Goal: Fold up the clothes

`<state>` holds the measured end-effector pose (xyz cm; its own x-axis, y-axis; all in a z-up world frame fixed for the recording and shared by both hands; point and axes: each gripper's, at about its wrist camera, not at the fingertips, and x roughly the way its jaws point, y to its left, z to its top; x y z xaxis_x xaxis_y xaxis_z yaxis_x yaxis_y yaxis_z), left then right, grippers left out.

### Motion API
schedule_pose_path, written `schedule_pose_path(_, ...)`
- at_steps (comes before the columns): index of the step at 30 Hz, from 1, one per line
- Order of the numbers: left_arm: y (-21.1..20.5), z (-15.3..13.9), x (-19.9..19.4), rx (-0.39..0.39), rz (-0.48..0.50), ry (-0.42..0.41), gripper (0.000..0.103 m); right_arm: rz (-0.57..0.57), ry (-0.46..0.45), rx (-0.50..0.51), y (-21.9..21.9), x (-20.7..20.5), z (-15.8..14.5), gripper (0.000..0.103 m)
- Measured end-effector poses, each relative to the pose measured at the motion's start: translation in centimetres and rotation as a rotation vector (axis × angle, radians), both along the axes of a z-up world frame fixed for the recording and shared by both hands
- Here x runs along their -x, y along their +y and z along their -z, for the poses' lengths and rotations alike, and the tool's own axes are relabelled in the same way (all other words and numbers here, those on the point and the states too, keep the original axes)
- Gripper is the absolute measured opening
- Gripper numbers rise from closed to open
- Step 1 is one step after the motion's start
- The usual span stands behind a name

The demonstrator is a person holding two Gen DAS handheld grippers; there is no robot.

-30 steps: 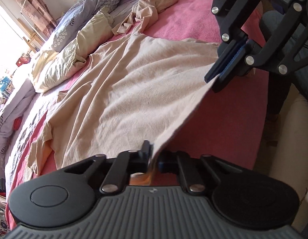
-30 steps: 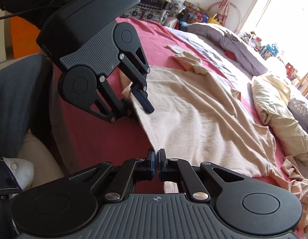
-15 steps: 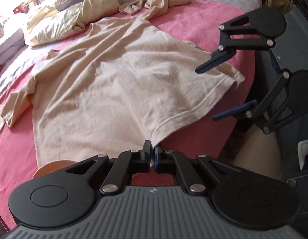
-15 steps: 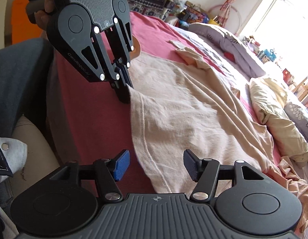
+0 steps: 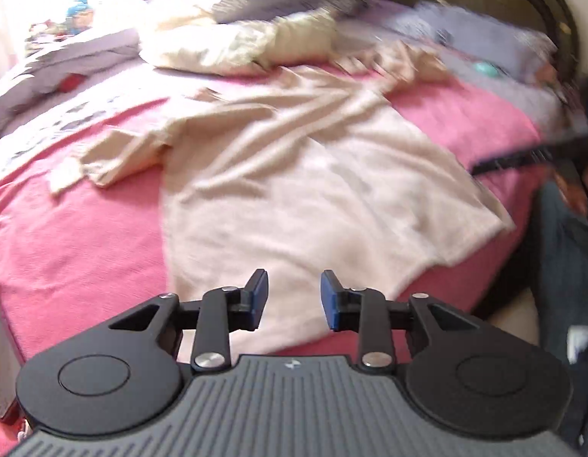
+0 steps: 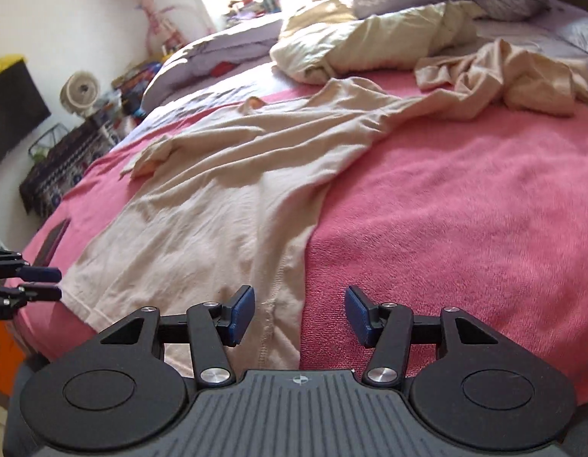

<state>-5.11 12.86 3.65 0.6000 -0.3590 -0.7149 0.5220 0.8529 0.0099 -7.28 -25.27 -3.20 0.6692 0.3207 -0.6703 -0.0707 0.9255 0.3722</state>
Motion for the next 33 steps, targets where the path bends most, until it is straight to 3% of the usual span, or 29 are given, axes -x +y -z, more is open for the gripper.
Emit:
schedule_pose_path(1, 0.8, 0.1, -1.1, 0.033, -0.084, -0.009, 0.04, 0.008, -0.008, 0.0, 0.3, 0.2, 0.3, 0.048)
schedule_pose_path(2, 1.3, 0.6, -2.2, 0.047, -0.152, 0.0, 0.044, 0.008, -0.017, 0.01, 0.9, 0.5, 0.4, 0.039)
schedule_pose_path(3, 1.5, 1.5, -3.0, 0.032, -0.199, 0.026, 0.044, 0.0, -0.014, 0.01, 1.4, 0.7, 0.5, 0.016)
schedule_pose_path(4, 1.6, 2.7, -3.7, -0.003, -0.228, 0.064, 0.044, -0.011, -0.006, 0.004, 2.0, 0.8, 0.5, 0.009)
schedule_pose_path(5, 1.5, 3.7, -3.9, -0.037, -0.242, 0.08, 0.044, -0.018, -0.002, 0.007, 2.5, 0.8, 0.4, 0.008)
schedule_pose_path(9, 0.4, 5.4, -1.5, -0.162, -0.192, -0.032, 0.045, 0.032, 0.006, 0.068, 2.3, 1.1, -1.0, 0.006)
schedule_pose_path(11, 0.9, 5.4, -1.3, -0.142, -0.207, -0.017, 0.045, 0.113, 0.0, 0.115, 0.6, 1.4, -2.1, 0.006)
schedule_pose_path(14, 1.7, 5.8, -1.6, -0.083, -0.231, 0.008, 0.046, 0.241, 0.02, 0.327, -1.4, 1.5, -2.4, 0.002)
schedule_pose_path(18, 1.7, 6.2, -1.4, -0.078, -0.225, -0.015, 0.046, 0.327, 0.086, 0.245, -5.2, 1.4, -1.7, 0.006)
schedule_pose_path(21, 2.0, 6.6, -1.1, -0.047, -0.238, -0.031, 0.046, 0.316, 0.024, 0.194, -4.5, -0.7, -3.0, 0.012)
schedule_pose_path(22, 2.1, 6.7, -1.0, -0.037, -0.242, -0.038, 0.047, 0.277, -0.005, 0.192, -3.4, -1.9, -3.7, 0.015)
schedule_pose_path(24, 2.3, 7.1, -0.7, -0.009, -0.254, -0.062, 0.047, 0.141, -0.08, 0.229, 1.4, -6.0, -5.7, 0.05)
schedule_pose_path(29, 2.9, 8.4, 0.8, 0.068, -0.287, -0.15, 0.047, -0.22, -0.285, 0.407, 18.0, -15.5, -7.8, 0.062)
schedule_pose_path(33, 3.9, 9.7, 1.8, 0.163, -0.296, -0.216, 0.047, -0.423, -0.307, 0.64, 31.5, -22.4, -4.3, 0.065)
